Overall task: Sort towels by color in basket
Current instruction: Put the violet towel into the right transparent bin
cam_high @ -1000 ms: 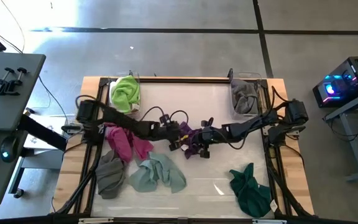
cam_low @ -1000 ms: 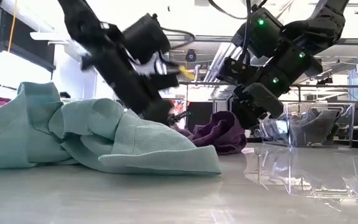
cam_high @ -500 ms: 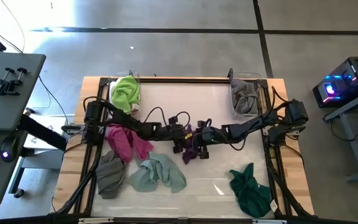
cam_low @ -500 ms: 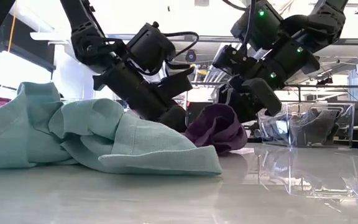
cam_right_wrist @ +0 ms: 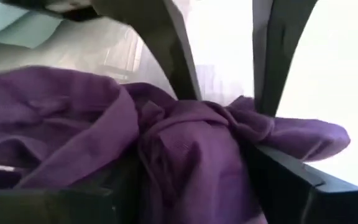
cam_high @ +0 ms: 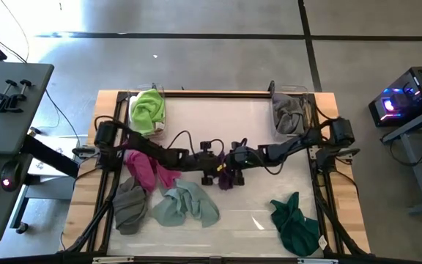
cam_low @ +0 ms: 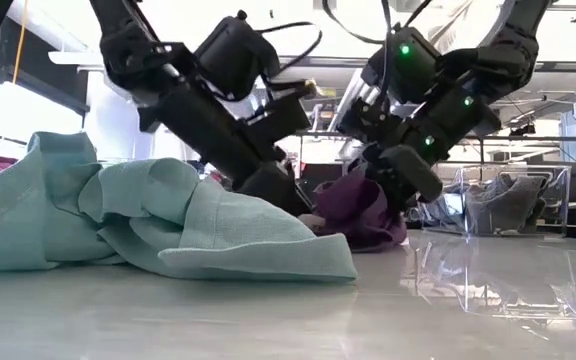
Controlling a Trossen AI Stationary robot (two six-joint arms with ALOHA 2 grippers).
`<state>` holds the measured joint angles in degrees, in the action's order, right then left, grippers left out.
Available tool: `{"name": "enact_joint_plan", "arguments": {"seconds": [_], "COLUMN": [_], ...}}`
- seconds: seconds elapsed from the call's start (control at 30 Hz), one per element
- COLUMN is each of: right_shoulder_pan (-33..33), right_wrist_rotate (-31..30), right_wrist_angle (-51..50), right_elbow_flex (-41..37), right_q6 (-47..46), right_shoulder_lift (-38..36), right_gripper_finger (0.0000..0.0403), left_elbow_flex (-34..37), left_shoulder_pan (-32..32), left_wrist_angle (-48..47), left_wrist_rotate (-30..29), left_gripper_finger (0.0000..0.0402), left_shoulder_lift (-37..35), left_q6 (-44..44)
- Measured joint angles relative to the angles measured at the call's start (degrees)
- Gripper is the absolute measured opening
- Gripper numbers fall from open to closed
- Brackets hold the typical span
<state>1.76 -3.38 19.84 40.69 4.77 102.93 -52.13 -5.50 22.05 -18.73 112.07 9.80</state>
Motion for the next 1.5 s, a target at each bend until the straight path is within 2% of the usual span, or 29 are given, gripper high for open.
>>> {"name": "enact_joint_plan", "arguments": {"seconds": [0.17,0.33,0.5,0.67,0.77,0.83,0.9,1.0,1.07,1.17,1.3,1.5], "right_shoulder_pan": [0.0,0.9,2.92,3.44,0.54,-2.81,-6.91,-13.31,-17.25,-23.36,-31.5,-41.39], "right_wrist_rotate": [0.0,-3.26,-18.06,-34.85,-41.69,-43.74,-43.56,-43.12,-40.46,-36.73,-35.23,-23.82], "right_wrist_angle": [-0.65,-8.99,-25.92,-48.46,-62.9,-70.79,-76.33,-78.0,-77.2,-76.36,-76.21,-71.91], "right_elbow_flex": [0.06,0.01,-0.67,-0.29,2.44,4.85,6.88,8.38,8.79,8.68,8.65,8.65], "right_q6": [-3.49,-4.8,-7.18,-14.26,-22.31,-27.48,-28.06,-20.47,-14.91,-7.29,1.37,12.58], "right_shoulder_lift": [1.12,-2.34,-13.24,-30.97,-41.48,-47.1,-50.84,-53.55,-53.38,-50.76,-45.62,-36.68], "right_gripper_finger": [0.0157,0.0048,0.0041,0.0043,0.0043,0.0043,0.0043,0.0043,0.0043,0.0043,0.0044,0.0049], "left_elbow_flex": [-0.21,-0.21,-0.21,-0.21,-0.21,-0.25,-0.25,-0.33,-0.24,-0.25,-0.25,-0.25], "left_shoulder_pan": [-0.78,-0.72,-1.48,-3.66,-4.75,-5.29,-5.62,-5.88,-5.88,-5.81,-5.81,-5.81], "left_wrist_angle": [-13.13,-32.63,-40.1,-36.92,-33.19,-29.55,-27.33,-22.95,-21.92,-21.06,-21.18,-21.25], "left_wrist_rotate": [-4.15,-8.79,-10.33,-10.42,-10.55,-10.61,-10.61,-10.66,-10.63,-10.61,-10.61,-10.61], "left_gripper_finger": [0.0135,0.0135,0.0135,0.0135,0.0135,0.0135,0.0135,0.0135,0.0135,0.0135,0.0135,0.0135], "left_shoulder_lift": [-5.28,-11.6,-13.5,-12.41,-12.15,-11.88,-11.73,-11.46,-11.35,-11.32,-11.32,-11.32], "left_q6": [-1.76,-14.17,-22.94,-22.57,-20.55,-18.81,-16.62,-13.79,-12.29,-11.65,-11.61,-11.61]}}
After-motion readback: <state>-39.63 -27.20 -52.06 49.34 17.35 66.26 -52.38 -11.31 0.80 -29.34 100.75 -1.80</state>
